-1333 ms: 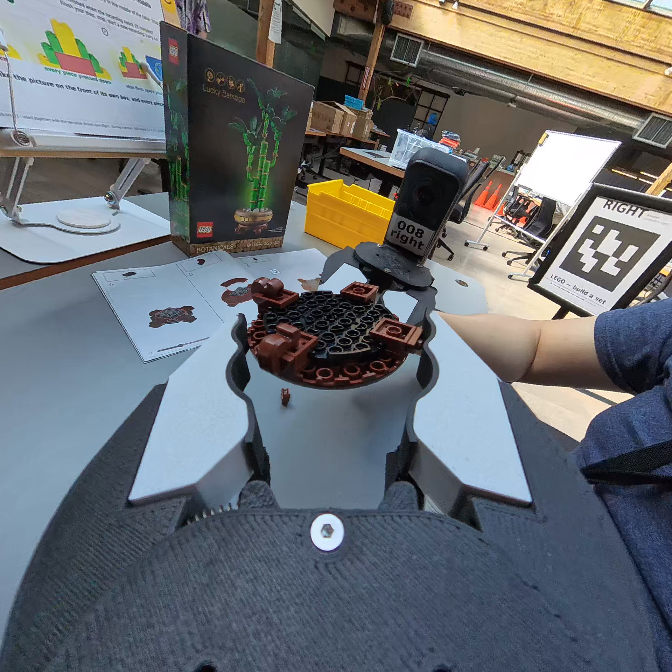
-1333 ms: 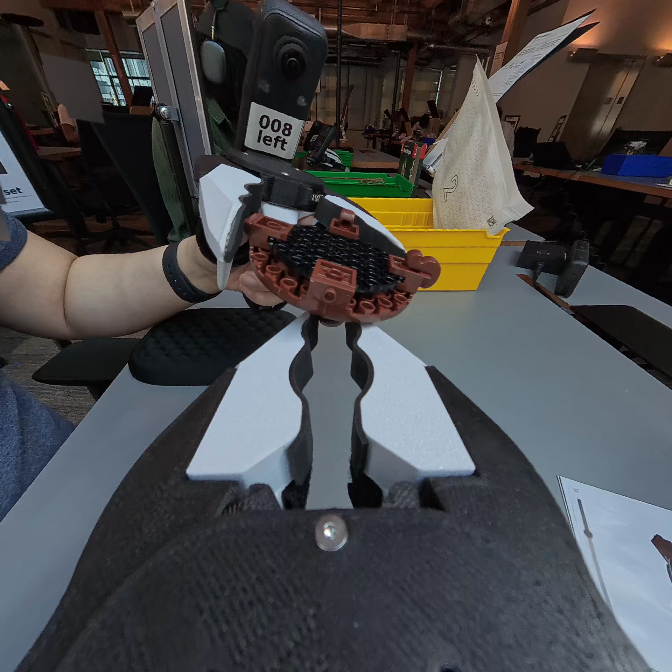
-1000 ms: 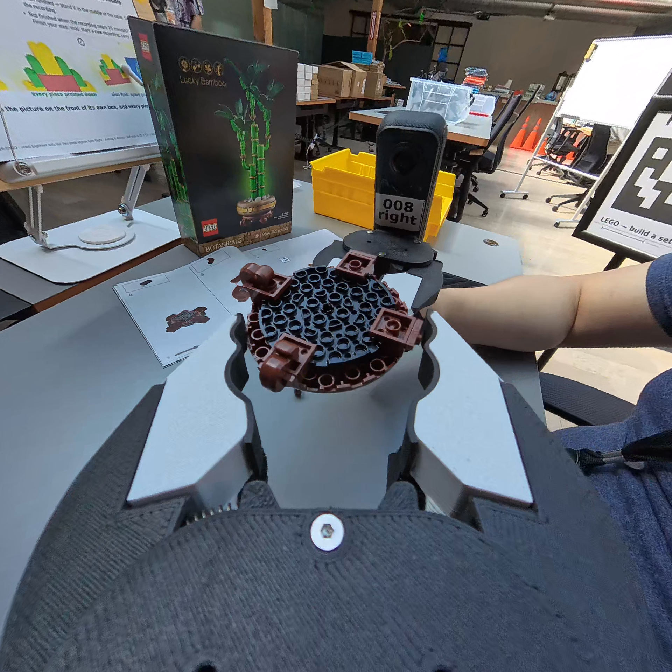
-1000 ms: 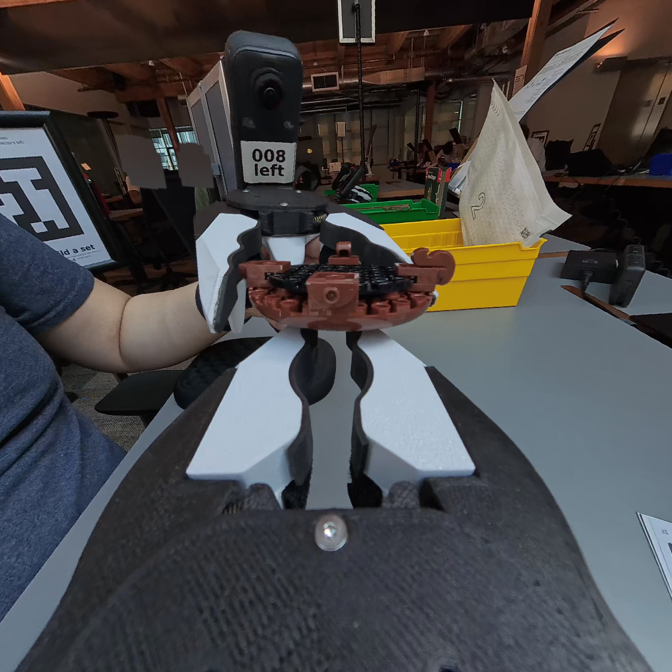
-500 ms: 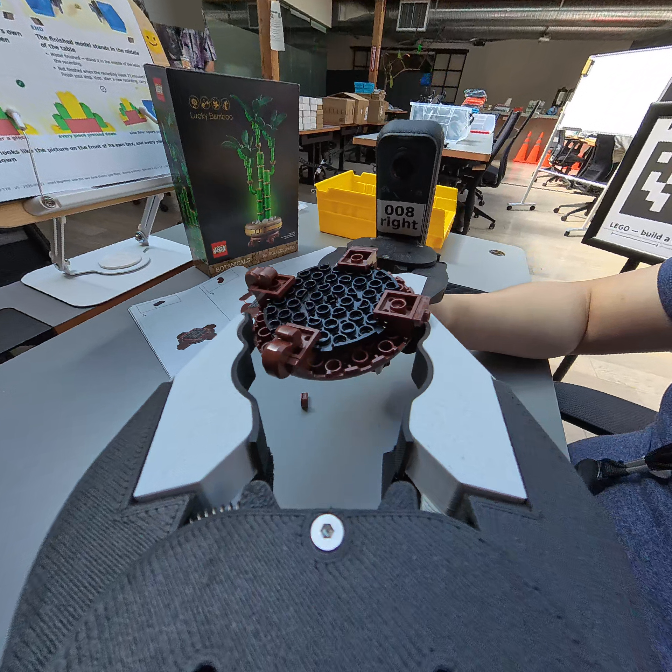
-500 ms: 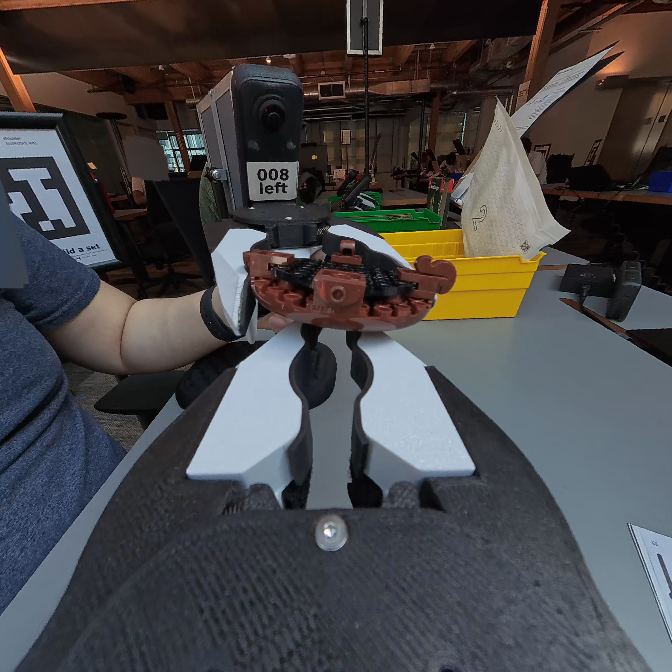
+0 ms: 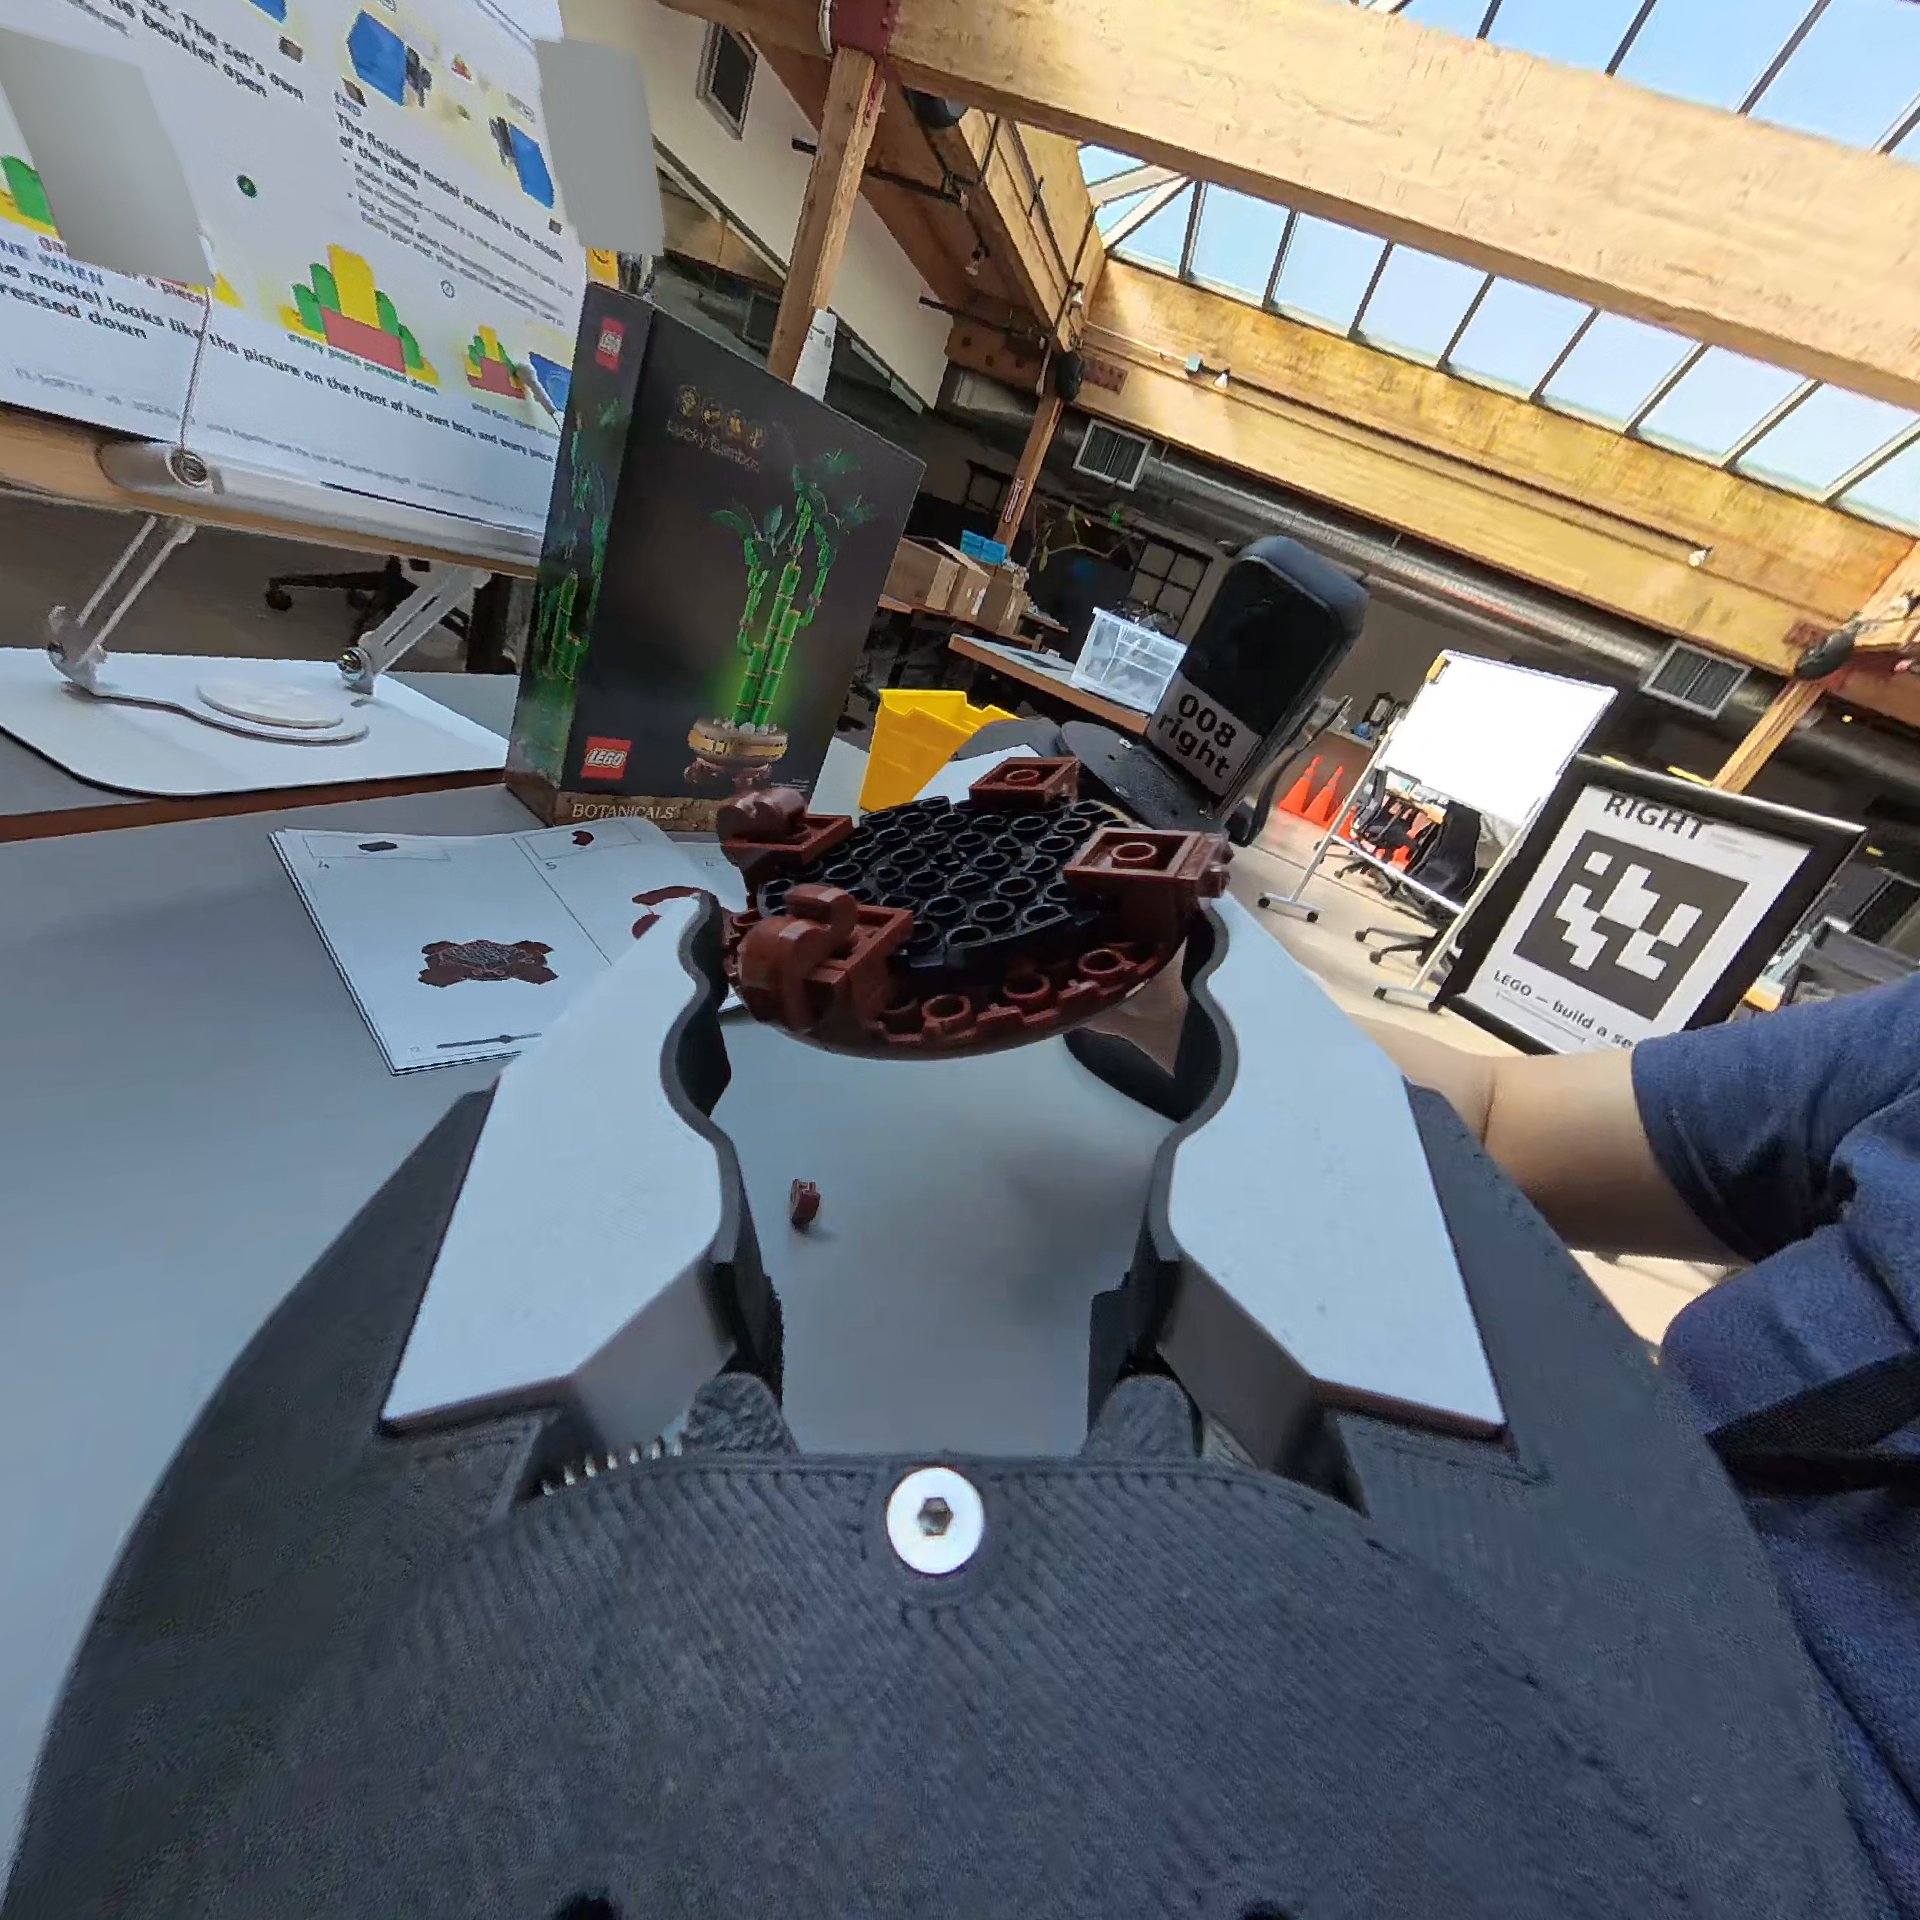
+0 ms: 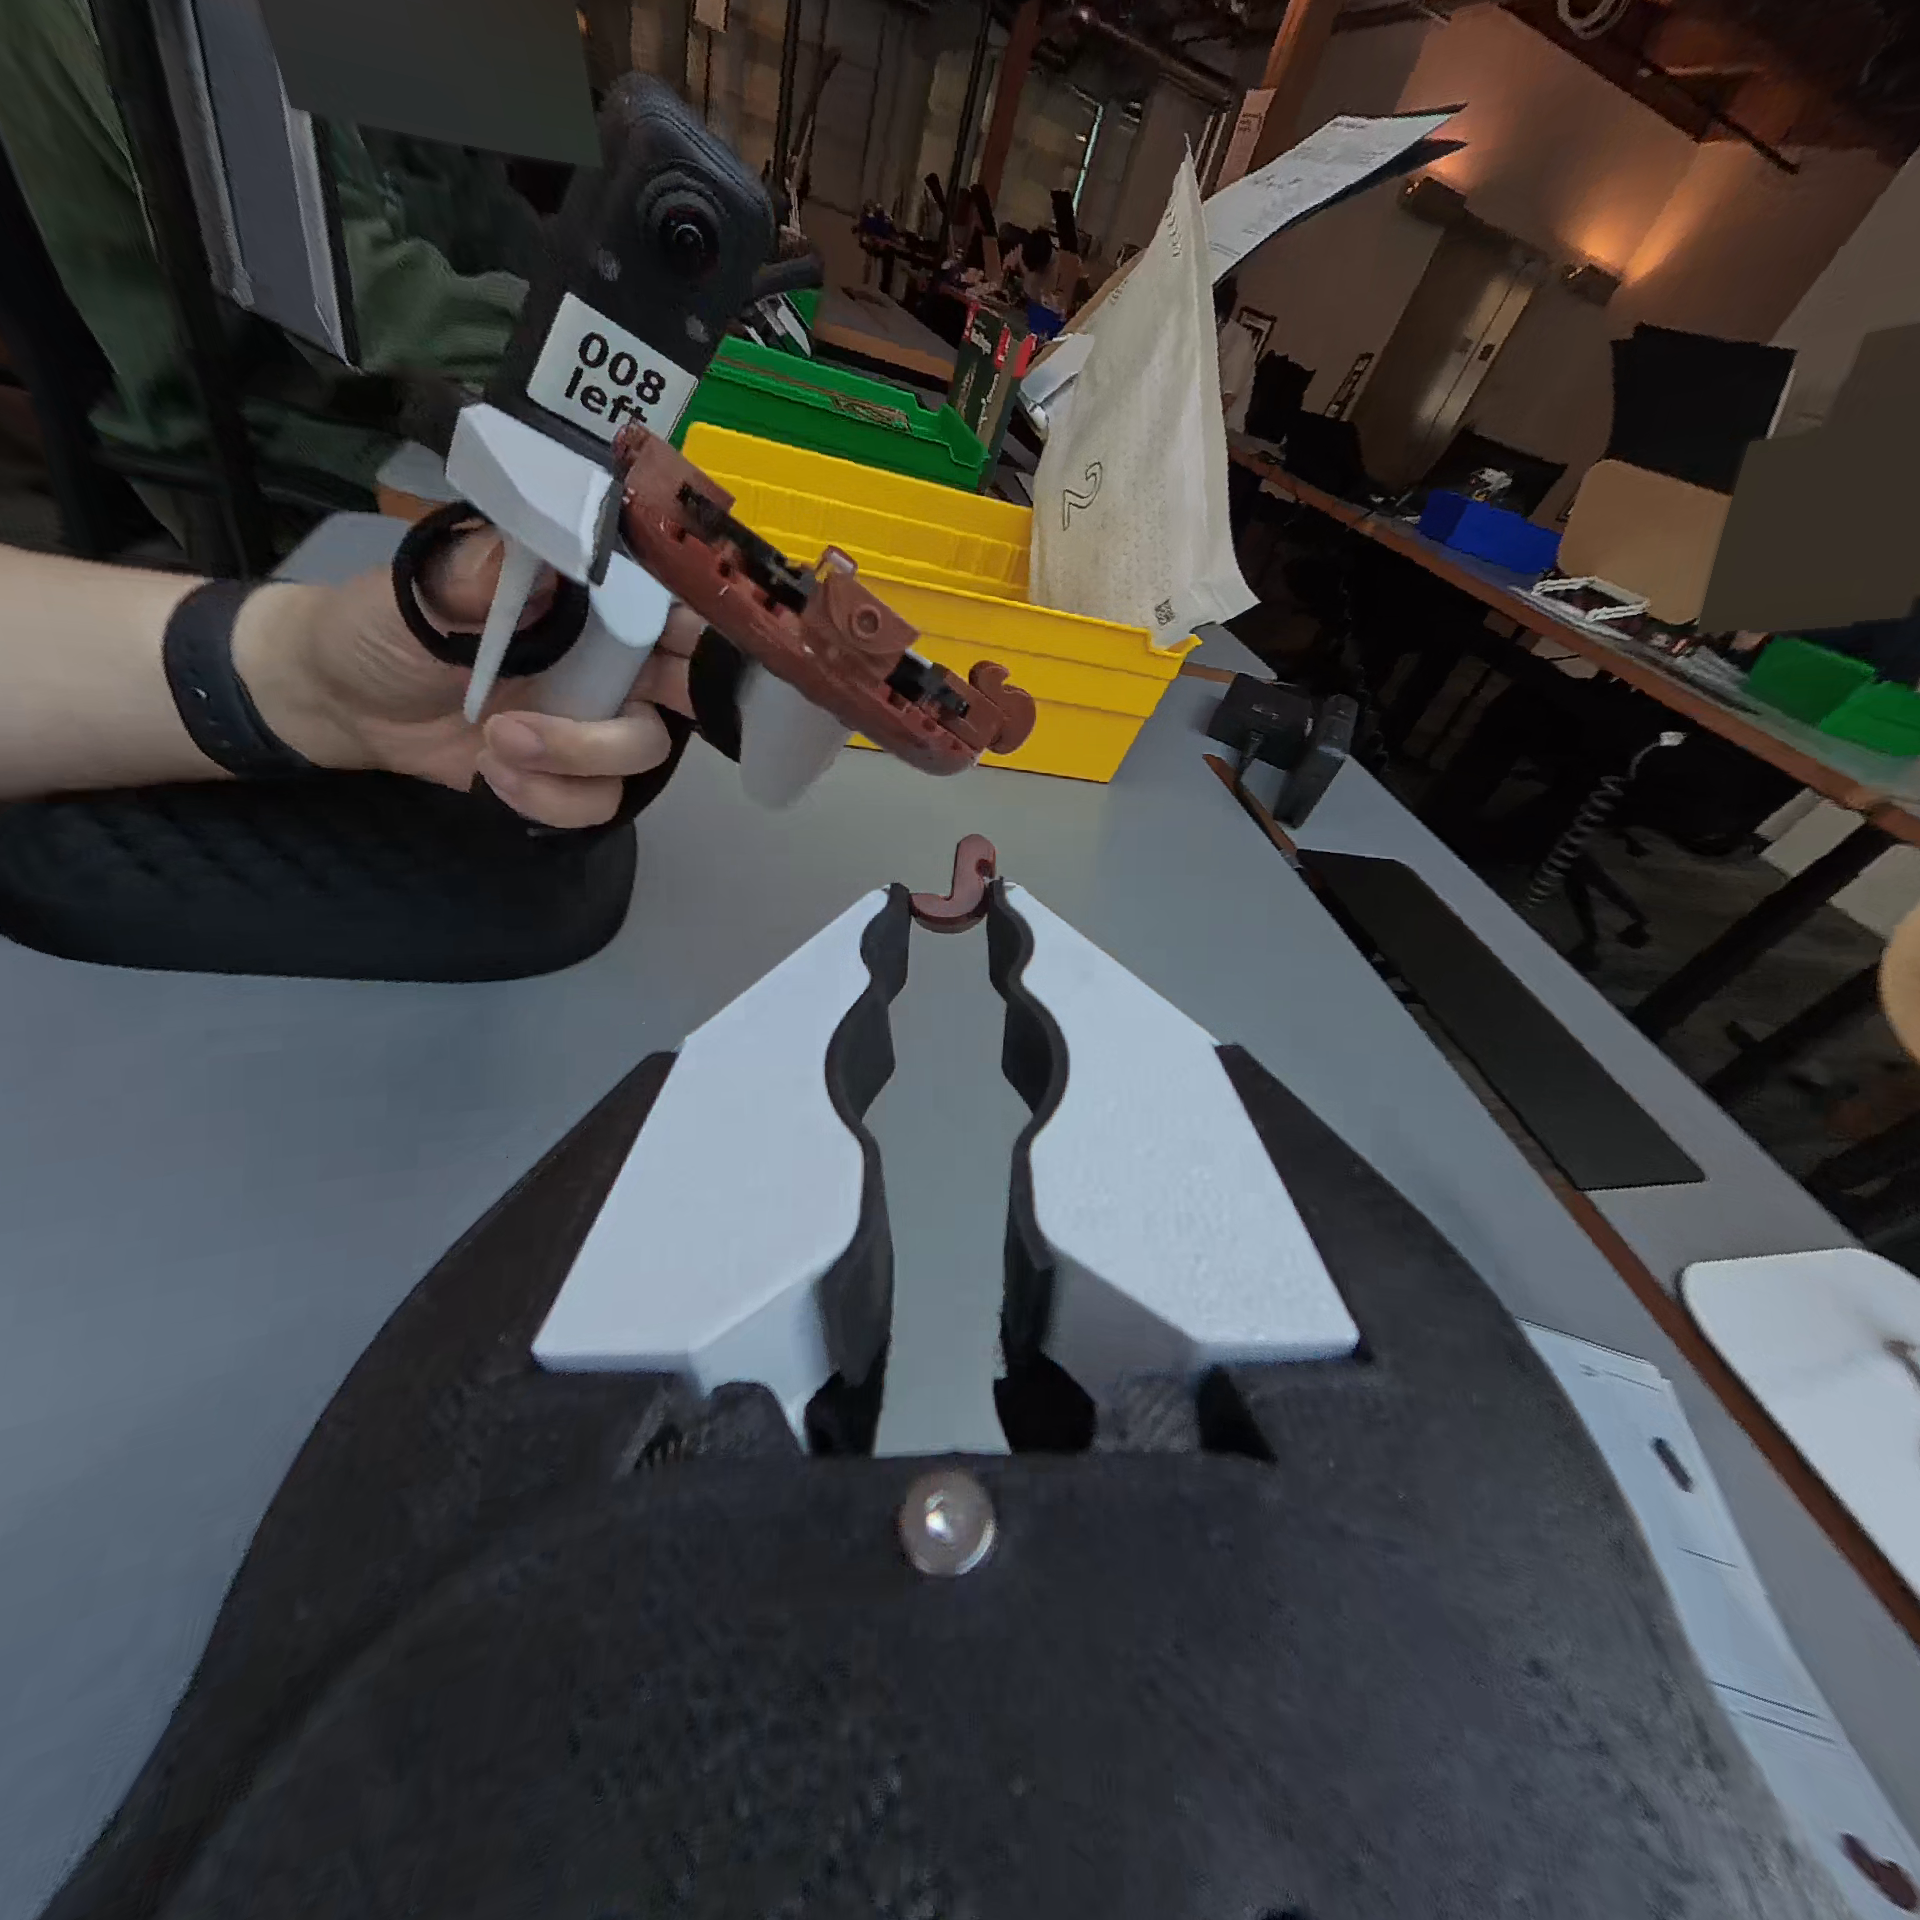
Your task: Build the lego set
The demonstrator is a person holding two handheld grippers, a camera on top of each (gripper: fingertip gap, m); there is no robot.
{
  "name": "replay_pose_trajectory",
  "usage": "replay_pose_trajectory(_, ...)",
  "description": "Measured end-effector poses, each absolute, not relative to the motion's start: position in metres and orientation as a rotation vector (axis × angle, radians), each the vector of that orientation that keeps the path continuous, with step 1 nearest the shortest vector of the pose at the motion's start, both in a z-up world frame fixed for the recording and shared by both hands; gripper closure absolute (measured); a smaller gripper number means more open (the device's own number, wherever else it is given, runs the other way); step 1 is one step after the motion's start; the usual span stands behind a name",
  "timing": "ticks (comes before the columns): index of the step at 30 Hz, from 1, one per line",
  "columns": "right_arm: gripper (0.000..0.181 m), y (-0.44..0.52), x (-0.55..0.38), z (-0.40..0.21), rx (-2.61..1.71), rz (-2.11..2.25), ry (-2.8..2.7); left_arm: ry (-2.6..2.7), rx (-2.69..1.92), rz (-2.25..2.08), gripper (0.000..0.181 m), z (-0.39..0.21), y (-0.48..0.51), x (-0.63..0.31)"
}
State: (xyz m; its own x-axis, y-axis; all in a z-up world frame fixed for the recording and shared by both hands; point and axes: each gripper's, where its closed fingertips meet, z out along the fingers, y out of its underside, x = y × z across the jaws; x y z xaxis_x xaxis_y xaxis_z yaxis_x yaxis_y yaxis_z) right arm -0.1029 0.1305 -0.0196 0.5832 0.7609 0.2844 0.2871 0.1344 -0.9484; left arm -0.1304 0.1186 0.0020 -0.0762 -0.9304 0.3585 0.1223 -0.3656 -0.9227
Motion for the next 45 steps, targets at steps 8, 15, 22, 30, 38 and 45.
replay_pose_trajectory(8,0.167,0.112,-0.104,0.024,-1.274,0.023,-1.239,0.918,-1.304,-1.624,0.095,0.007,0.122,-0.14)
replay_pose_trajectory(15,0.167,0.115,-0.117,0.017,-1.231,-0.119,-1.48,0.923,-1.354,-1.63,0.095,-0.003,0.123,-0.137)
replay_pose_trajectory(22,0.166,0.119,-0.121,0.012,-1.22,-0.186,-1.562,0.93,-1.407,-1.605,0.095,-0.012,0.127,-0.133)
replay_pose_trajectory(30,0.167,0.123,-0.118,0.005,-1.295,-0.228,-1.568,0.92,-1.425,-1.6,0.095,-0.015,0.129,-0.13)
replay_pose_trajectory(38,0.166,0.125,-0.117,-0.001,-1.349,-0.311,-1.584,0.903,-1.441,-1.567,0.095,-0.018,0.132,-0.129)
replay_pose_trajectory(45,0.167,0.125,-0.117,-0.002,-1.365,-0.332,-1.587,0.89,-1.444,-1.572,0.095,-0.018,0.133,-0.129)
